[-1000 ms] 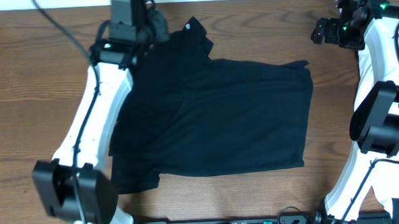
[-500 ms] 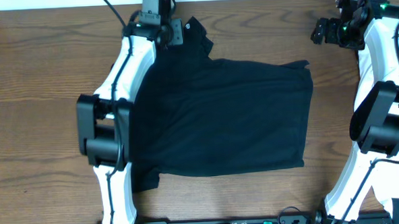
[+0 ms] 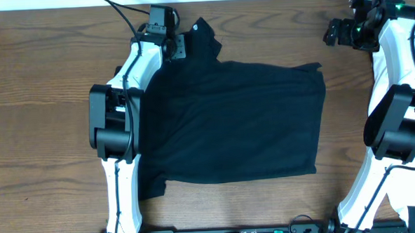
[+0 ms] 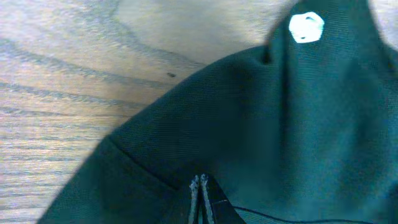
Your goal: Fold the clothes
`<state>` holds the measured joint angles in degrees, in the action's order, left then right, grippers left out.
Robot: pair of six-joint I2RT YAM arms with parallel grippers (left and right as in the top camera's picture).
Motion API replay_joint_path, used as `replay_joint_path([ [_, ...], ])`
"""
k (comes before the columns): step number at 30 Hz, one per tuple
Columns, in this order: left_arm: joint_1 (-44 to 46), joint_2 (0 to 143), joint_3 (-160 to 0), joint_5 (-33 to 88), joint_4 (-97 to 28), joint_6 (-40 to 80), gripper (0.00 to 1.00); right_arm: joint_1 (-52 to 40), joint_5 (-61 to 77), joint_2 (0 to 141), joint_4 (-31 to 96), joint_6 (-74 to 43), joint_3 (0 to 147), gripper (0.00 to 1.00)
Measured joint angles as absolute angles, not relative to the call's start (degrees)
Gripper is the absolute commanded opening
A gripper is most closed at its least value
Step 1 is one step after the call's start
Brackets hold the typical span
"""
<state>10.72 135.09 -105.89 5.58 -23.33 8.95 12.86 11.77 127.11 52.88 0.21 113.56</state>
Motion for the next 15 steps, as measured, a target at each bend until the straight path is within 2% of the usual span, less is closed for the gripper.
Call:
replay_joint_path([
  [15, 6.0, 136.9, -106.9, 2.5, -26.9, 10.7, 0.06, 12.9, 11.8, 127.1, 52.9, 0.2, 113.6, 0.99],
])
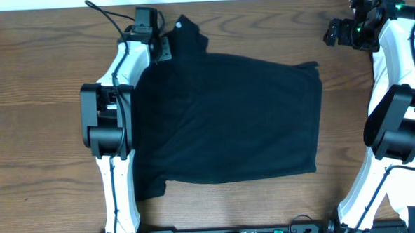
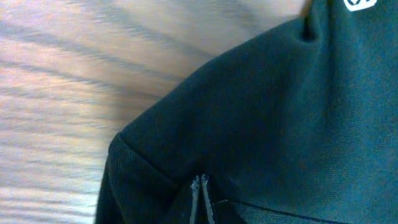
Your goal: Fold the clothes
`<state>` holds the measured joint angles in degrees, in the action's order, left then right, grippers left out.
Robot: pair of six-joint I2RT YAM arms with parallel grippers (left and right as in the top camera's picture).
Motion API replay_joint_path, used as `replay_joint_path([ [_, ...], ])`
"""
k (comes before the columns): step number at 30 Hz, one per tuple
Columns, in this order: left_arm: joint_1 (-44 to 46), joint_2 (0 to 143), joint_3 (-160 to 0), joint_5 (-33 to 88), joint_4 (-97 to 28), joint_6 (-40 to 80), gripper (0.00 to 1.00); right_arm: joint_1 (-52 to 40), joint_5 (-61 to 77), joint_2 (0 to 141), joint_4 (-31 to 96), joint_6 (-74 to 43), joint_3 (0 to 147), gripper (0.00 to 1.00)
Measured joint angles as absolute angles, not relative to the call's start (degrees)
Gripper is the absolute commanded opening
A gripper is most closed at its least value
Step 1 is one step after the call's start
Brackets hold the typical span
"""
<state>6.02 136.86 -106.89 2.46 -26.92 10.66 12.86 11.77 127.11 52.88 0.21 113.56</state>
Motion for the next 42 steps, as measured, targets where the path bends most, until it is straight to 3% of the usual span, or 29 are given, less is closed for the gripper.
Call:
replay_joint_path([
  [5, 5.5, 136.9, -107.0, 1.8, -27.0, 10.7, 0.07, 12.9, 11.7, 127.1, 52.9, 0.2, 113.6, 0.99],
  [8, 6.2, 136.9, -107.6, 1.1, -27.2, 10.7, 0.17, 12.9, 11.8, 127.1, 52.9, 0.2, 113.6, 0.99],
  [13, 8.1, 134.6, -109.6, 0.6, -27.9, 11.8, 0.47, 12.9, 11.8, 127.1, 52.9, 0.2, 113.6, 0.99],
  [15, 8.6, 132.6, -109.8, 0.6, -28.9, 11.9, 0.51, 12.9, 11.8, 127.1, 52.9, 0.2, 113.6, 0.99],
  [26, 6.9, 107.7, -111.8, 0.4, -53.3, 20.0, 0.53, 12.9, 11.8, 127.1, 52.9, 0.2, 113.6, 0.99],
  [42, 6.4, 87.0, -111.8, -0.1, -81.4, 25.1, 0.53, 12.9, 11.9, 127.1, 49.9, 0.2, 113.6, 0.99],
])
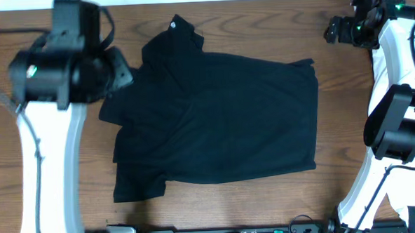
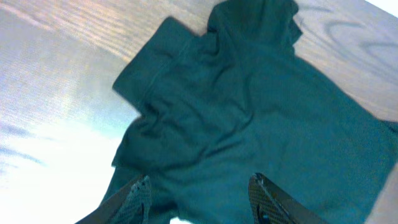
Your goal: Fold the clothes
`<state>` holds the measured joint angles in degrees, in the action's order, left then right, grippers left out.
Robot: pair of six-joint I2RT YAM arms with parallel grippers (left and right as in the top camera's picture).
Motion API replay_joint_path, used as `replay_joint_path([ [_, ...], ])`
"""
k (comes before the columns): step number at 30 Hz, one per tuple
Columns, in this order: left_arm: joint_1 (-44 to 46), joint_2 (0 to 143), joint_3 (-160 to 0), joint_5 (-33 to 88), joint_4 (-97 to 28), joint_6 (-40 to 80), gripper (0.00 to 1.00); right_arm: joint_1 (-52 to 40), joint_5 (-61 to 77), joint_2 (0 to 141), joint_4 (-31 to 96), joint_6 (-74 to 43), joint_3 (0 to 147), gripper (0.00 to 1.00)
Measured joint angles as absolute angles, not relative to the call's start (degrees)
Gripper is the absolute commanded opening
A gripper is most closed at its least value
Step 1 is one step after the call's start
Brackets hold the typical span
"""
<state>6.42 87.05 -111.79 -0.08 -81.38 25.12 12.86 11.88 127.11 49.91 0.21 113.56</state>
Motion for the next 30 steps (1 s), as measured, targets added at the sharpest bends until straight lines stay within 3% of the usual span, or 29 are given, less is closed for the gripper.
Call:
replay_joint_path([
  [12, 6.4, 65.3, -105.2, -0.1, -88.1, 27.8, 0.53, 12.9, 17.3, 127.1, 52.9, -0.6, 113.6, 0.99],
  [13, 6.4, 64.2, -103.5, -0.1, -88.2, 28.1, 0.53, 12.9, 19.2, 127.1, 53.7, -0.5, 113.6, 0.88],
  [17, 6.4, 61.3, -94.8, -0.4, -85.8, 28.9, 0.54, 12.9, 26.8, 127.1, 59.6, 1.2, 113.6, 0.64],
  [26, 6.4, 61.4, -78.8, -1.7, -75.9, 30.3, 0.54, 12.6, 26.0, 122.3, 80.8, -0.8, 113.6, 0.53],
  [30, 6.4, 63.4, -73.9, -1.7, -70.7, 30.5, 0.54, 11.6, 22.9, 117.8, 88.8, -0.7, 113.6, 0.33],
])
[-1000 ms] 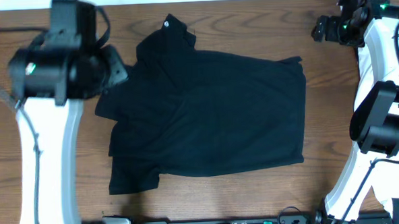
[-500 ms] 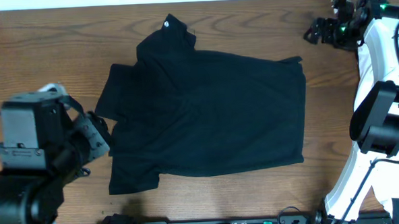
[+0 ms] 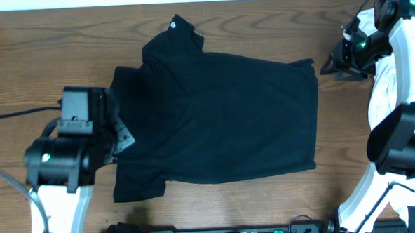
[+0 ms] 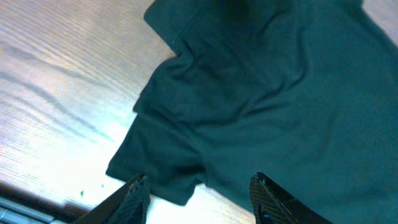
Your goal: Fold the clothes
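Observation:
A black shirt (image 3: 228, 115) lies spread on the wooden table, collar (image 3: 181, 26) at the back. One sleeve sticks out at the left (image 3: 122, 81), another at the front left (image 3: 137, 186). My left arm (image 3: 78, 133) hangs high over the shirt's left edge. In the left wrist view the left gripper (image 4: 200, 200) is open and empty, well above the front-left sleeve (image 4: 158, 165). My right gripper (image 3: 333, 60) is just off the shirt's back right corner (image 3: 310, 64), apart from the cloth; the overhead view does not show how its jaws stand.
The bare wooden table (image 3: 37, 61) lies left of and behind the shirt. The right arm's white links (image 3: 397, 115) stand along the right edge. A dark rail runs along the front edge.
My left arm has moved from the back left toward the front, now over the shirt's left edge, still open. The right gripper has come down toward the shirt's back right corner. The shirt lies unchanged.
My left gripper was shut on the shirt beside the collar at the back. Then it was further left with the cloth shifted left. Later it was open and raised, the left sleeve spread out. Now it hangs open over the front-left sleeve.

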`<state>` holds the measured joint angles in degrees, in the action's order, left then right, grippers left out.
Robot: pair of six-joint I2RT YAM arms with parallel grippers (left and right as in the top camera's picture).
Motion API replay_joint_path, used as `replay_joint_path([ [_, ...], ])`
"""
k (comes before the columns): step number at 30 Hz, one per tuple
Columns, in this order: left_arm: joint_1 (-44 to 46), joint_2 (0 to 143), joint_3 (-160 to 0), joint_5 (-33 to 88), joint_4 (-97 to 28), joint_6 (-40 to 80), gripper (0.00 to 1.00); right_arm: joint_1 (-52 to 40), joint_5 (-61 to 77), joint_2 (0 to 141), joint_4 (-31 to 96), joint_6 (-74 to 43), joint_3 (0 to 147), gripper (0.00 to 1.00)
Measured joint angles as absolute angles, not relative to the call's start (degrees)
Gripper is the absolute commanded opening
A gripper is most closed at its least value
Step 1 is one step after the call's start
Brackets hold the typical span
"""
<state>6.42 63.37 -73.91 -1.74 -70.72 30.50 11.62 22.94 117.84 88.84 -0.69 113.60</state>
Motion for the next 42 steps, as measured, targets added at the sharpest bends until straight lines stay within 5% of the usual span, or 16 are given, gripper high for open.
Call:
replay_joint_path([
  [6, 6.4, 68.8, -70.3, -1.7, -63.8, 30.7, 0.55, 3.5, 18.7, 115.8, 91.4, -1.1, 113.5, 0.01],
  [15, 6.4, 77.9, -70.0, -1.8, -60.7, 29.8, 0.59, -6.5, 4.8, 115.8, 85.9, -11.2, 105.5, 0.01],
  [25, 6.4, 84.3, -69.9, -1.8, -58.6, 28.7, 0.59, -5.0, 0.7, 115.8, 60.8, -10.8, 89.8, 0.01],
  [42, 6.4, 84.6, -69.9, -1.8, -57.4, 28.5, 0.61, -3.4, 0.3, 115.4, 39.7, -7.7, 75.2, 0.01],
])
